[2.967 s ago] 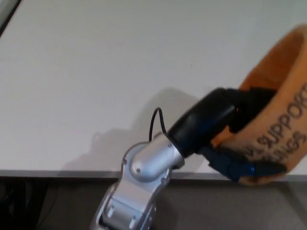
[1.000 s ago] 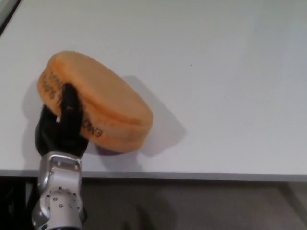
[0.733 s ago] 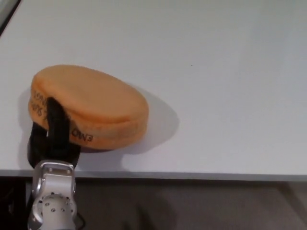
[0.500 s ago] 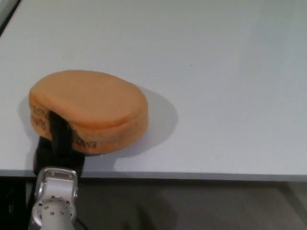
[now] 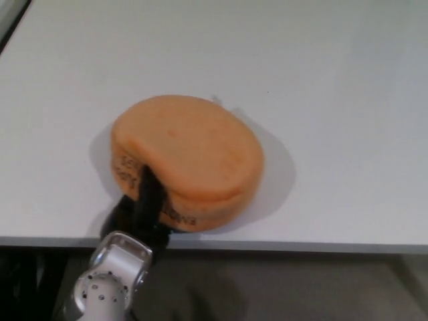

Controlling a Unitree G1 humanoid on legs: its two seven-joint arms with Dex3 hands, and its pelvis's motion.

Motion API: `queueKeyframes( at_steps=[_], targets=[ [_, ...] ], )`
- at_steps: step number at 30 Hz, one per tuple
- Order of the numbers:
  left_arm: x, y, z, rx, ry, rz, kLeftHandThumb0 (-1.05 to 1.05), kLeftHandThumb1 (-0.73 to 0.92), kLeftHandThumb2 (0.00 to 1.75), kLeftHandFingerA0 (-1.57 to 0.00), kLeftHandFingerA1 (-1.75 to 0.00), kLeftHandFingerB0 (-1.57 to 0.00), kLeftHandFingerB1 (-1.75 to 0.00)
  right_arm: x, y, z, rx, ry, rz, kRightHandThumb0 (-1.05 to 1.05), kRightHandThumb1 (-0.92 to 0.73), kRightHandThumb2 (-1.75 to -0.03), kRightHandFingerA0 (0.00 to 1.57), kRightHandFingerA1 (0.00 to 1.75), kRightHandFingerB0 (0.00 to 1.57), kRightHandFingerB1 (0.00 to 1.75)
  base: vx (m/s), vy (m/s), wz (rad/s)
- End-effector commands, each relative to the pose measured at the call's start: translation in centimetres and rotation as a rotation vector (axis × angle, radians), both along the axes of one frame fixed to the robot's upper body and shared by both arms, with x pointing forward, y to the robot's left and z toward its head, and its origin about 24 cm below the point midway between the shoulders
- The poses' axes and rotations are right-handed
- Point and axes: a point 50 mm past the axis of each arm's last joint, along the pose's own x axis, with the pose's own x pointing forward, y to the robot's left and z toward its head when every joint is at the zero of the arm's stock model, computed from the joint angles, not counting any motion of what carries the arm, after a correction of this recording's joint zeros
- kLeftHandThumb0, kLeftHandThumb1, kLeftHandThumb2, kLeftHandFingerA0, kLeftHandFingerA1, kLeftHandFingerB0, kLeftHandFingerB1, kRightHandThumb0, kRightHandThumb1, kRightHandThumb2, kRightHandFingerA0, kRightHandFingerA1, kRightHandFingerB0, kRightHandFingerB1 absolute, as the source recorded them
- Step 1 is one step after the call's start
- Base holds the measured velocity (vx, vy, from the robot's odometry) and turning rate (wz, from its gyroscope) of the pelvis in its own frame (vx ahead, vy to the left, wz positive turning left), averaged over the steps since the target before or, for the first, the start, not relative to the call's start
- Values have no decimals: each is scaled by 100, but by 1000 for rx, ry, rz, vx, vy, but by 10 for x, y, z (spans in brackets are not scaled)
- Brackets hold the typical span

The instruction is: A soft plate is kept in the center of the table close to the robot and the robot uses its left hand to pick up the plate, turns it upside down and places it back on the table

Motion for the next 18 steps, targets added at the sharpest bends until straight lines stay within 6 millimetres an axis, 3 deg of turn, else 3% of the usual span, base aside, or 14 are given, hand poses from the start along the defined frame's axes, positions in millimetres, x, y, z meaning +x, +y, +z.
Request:
queueKeyframes(
  at_steps=[1, 4, 8, 9, 16, 17, 18],
  targets=[
    [-65, -52, -56, -47, 331, -221, -40, 75, 61, -96, -175, -55, -166, 0, -3, 2, -24, 27, 24, -73, -71, -101, 44, 52, 17, 44, 0, 0, 0],
    [-63, -61, -52, -44, 313, -269, -40, 75, 61, -97, -175, -60, -168, 1, -2, 2, -24, 27, 24, -73, -72, -101, 43, 52, 17, 44, 0, 0, 0],
    [-59, -73, -43, -62, 284, -279, -40, 74, 62, -99, -175, -61, -158, 1, -2, 3, -31, 26, 20, -72, -71, -102, 44, 53, 16, 43, 0, 0, 0],
    [-57, -73, -42, -54, 270, -269, -39, 76, 62, -100, -175, -59, -169, 1, -2, 3, -33, 27, 21, -75, -71, -101, 43, 52, 17, 44, 0, 0, 0],
    [-54, -73, -39, -33, 236, -203, -38, 75, 62, -98, -175, -59, -171, 1, -5, 3, -36, 31, 20, -70, -70, -102, 44, 53, 16, 44, 0, 0, 0],
    [-55, -73, -38, -30, 242, -171, -49, 55, 88, -126, -150, -85, -128, 1, -3, 4, -37, 30, 21, -74, -71, -101, 44, 52, 16, 43, 0, 0, 0],
    [-55, -73, -38, -26, 241, -155, -48, 55, 89, -126, -150, -86, -128, 1, -3, 4, -36, 29, 23, -72, -70, -101, 43, 53, 16, 43, 0, 0, 0]
  ],
)
